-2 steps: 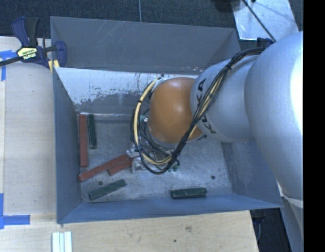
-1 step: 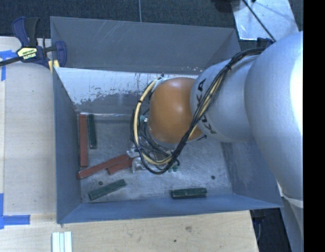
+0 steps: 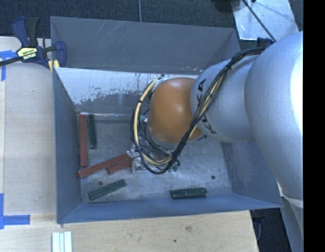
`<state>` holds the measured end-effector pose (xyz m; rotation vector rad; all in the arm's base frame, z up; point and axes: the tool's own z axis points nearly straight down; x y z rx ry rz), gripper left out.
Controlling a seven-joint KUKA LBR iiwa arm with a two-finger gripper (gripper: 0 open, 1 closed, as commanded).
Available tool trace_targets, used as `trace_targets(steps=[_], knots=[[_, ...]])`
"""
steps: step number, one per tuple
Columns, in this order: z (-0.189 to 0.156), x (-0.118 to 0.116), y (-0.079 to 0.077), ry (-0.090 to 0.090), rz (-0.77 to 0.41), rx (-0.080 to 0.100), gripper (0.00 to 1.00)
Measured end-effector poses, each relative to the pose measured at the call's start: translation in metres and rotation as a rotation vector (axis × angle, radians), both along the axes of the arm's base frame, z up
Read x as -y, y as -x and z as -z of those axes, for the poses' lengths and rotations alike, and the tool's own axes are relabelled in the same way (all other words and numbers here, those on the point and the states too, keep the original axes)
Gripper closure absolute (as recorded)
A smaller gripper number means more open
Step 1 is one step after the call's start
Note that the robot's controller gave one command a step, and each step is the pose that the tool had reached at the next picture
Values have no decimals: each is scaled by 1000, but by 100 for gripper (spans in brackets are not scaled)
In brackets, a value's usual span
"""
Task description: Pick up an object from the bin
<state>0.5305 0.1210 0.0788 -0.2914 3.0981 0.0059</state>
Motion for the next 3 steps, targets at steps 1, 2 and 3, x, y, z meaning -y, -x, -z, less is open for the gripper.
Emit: trace_targets(steps=[1, 2, 3], knots=[[-22, 12, 10, 6, -55, -23, 100], [-19, 15, 10, 7, -67, -23, 100], [-9, 27, 15, 9, -168, -27, 100]])
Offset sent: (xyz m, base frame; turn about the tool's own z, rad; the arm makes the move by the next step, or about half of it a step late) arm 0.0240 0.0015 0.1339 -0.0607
